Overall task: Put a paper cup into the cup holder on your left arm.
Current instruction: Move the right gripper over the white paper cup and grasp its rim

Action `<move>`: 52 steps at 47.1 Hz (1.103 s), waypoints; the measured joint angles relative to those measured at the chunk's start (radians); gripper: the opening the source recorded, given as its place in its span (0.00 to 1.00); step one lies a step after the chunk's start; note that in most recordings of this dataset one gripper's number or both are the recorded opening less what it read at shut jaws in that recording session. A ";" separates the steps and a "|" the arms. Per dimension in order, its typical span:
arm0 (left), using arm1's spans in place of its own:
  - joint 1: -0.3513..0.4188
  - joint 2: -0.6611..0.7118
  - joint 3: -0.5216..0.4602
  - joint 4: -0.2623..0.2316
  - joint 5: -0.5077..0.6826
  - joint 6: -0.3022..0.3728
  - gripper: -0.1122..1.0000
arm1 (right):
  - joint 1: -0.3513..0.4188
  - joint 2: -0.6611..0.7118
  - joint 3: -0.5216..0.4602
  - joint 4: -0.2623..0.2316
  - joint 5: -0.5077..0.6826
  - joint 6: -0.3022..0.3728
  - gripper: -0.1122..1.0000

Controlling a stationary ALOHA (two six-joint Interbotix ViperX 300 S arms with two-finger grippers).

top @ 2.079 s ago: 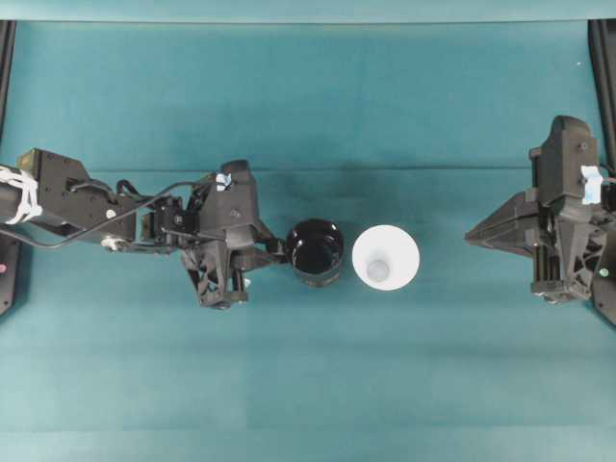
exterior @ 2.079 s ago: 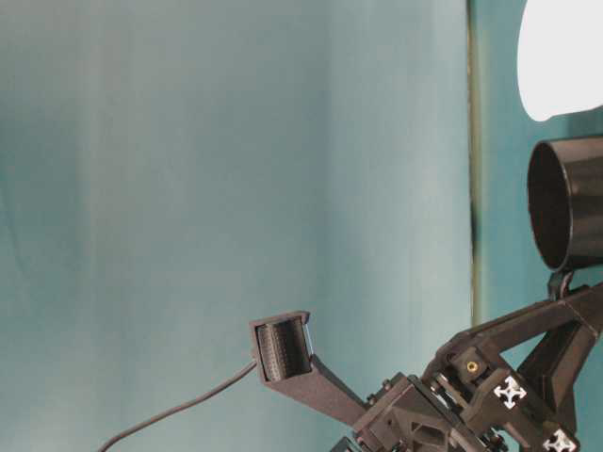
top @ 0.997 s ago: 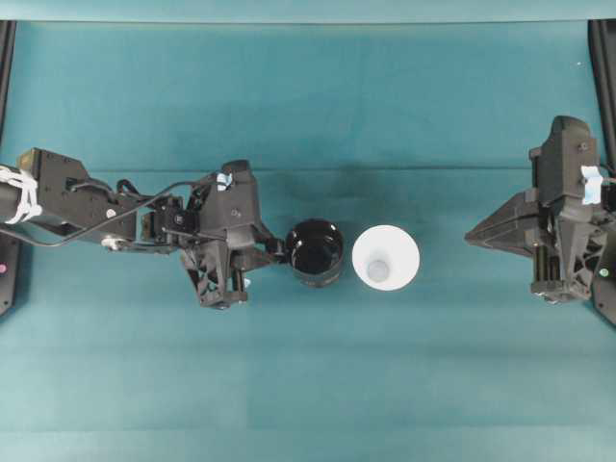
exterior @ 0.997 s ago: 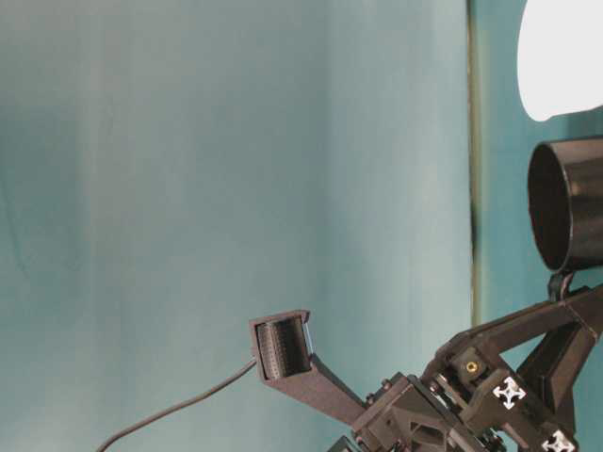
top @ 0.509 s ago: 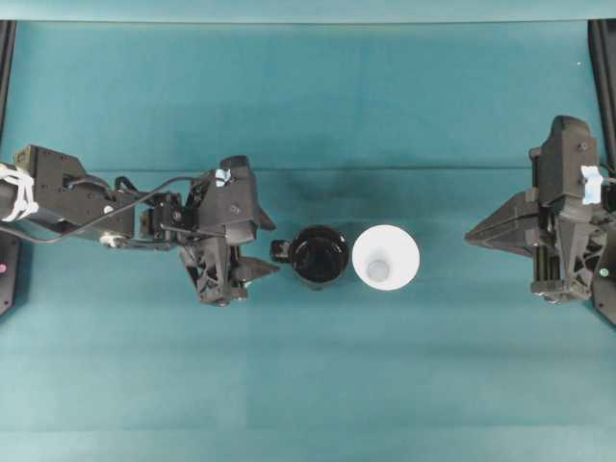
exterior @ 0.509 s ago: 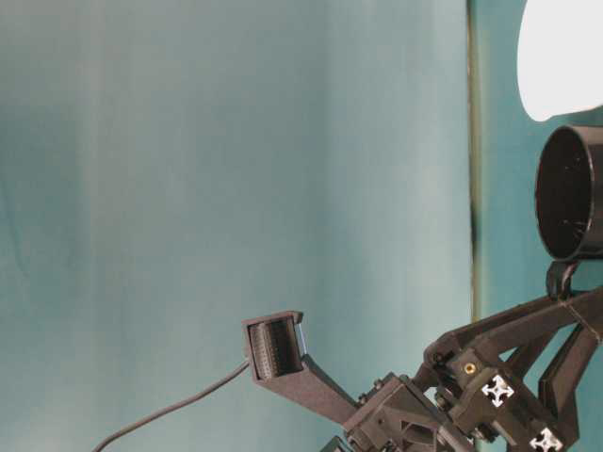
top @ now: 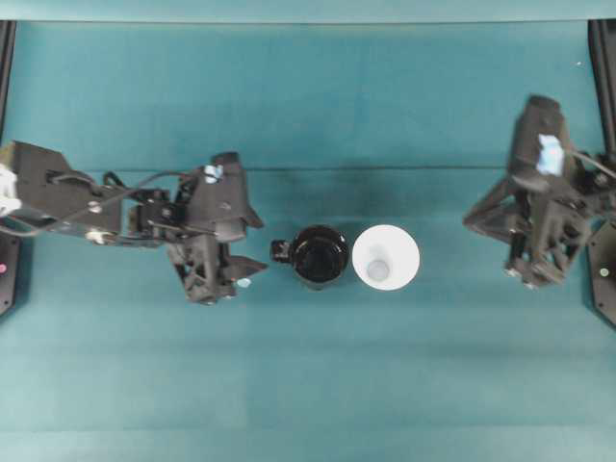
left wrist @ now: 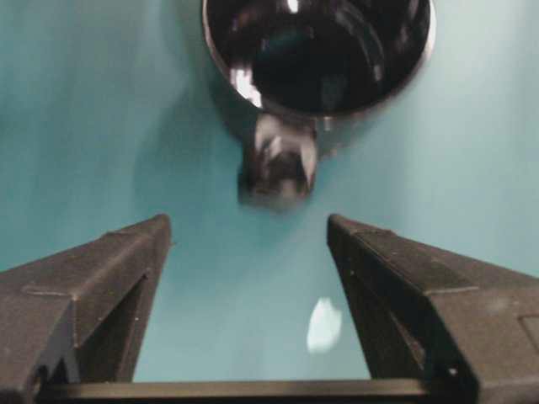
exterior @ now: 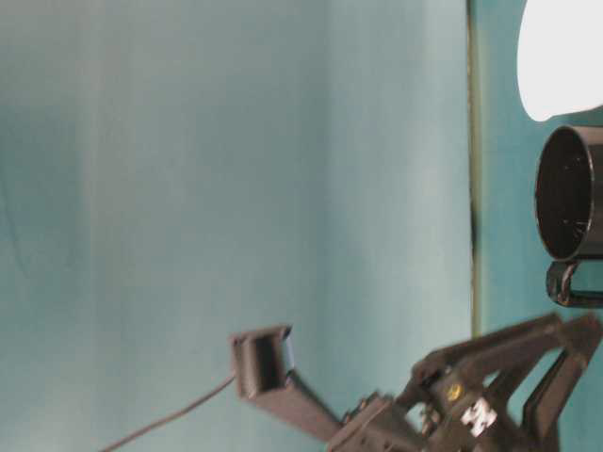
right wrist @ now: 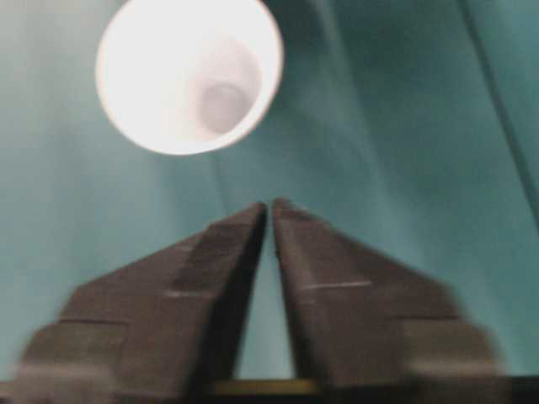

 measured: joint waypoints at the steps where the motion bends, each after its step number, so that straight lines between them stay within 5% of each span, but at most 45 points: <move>1: 0.002 -0.008 0.006 0.002 0.002 0.002 0.88 | 0.000 0.009 -0.003 -0.003 0.002 0.002 0.59; 7: 0.002 -0.051 0.038 0.000 0.009 -0.003 0.88 | -0.002 0.058 -0.031 -0.009 0.015 0.015 0.89; 11: 0.000 -0.074 0.054 0.000 0.017 -0.003 0.88 | -0.003 0.098 -0.057 -0.009 0.038 0.020 0.99; 52: -0.006 -0.112 0.060 0.000 0.023 -0.002 0.88 | -0.002 0.446 -0.250 -0.011 0.046 0.018 0.97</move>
